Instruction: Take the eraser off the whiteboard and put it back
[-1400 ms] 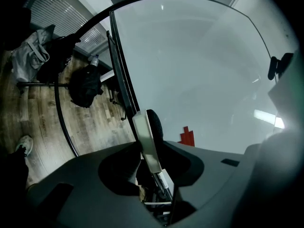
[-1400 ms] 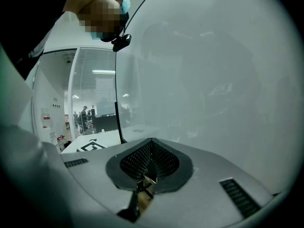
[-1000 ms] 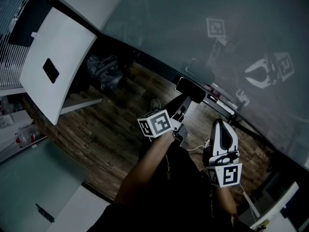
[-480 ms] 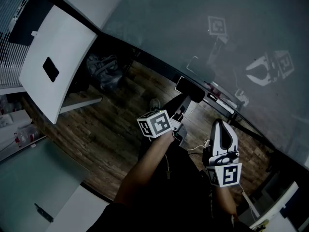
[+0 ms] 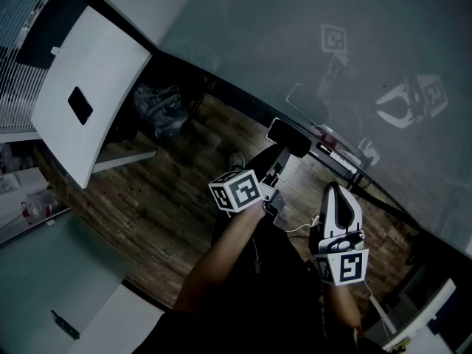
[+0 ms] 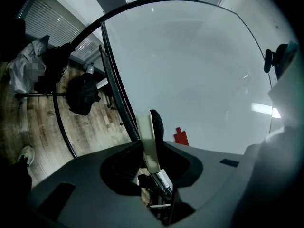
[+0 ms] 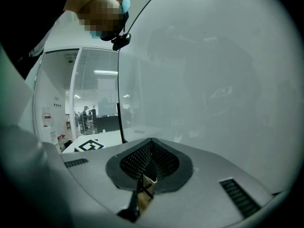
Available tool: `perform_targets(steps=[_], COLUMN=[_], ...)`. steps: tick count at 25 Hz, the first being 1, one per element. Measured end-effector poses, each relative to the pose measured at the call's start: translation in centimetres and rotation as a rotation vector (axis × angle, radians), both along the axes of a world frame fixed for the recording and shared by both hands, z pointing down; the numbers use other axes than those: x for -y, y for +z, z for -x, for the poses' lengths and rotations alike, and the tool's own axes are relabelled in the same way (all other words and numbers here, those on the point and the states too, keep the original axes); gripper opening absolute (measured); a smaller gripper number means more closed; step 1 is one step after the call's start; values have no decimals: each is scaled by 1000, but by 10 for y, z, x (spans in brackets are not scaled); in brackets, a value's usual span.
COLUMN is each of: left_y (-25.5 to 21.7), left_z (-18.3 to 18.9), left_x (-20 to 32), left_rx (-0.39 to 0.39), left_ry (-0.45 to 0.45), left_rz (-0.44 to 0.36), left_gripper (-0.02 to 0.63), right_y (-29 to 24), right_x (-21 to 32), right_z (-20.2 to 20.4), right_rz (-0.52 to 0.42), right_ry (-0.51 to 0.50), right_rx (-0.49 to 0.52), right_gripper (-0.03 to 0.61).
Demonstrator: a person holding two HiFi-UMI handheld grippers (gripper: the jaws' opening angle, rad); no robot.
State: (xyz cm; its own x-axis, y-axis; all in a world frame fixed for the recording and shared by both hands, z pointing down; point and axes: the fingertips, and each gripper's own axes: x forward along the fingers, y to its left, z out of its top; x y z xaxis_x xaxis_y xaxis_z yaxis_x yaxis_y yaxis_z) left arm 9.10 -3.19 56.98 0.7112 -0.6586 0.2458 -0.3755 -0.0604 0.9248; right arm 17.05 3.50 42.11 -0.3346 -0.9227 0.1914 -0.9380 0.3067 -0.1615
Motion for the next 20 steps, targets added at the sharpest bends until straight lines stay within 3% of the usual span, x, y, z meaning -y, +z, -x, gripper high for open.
perform_targets(steps=[11,20], left_y=[-13,-25], left_z=[4,8], left_x=[-3,-8], left_rx=[7,55], left_ry=[-2,5], left_rz=[-32,-68], left_gripper=[118,118], right_y=[-7,-15], right_x=[-4,-8], right_z=[3,3], right_rz=[-16,-32], right_ry=[-4,-6], right_rx=[1,7], right_gripper=[15,15])
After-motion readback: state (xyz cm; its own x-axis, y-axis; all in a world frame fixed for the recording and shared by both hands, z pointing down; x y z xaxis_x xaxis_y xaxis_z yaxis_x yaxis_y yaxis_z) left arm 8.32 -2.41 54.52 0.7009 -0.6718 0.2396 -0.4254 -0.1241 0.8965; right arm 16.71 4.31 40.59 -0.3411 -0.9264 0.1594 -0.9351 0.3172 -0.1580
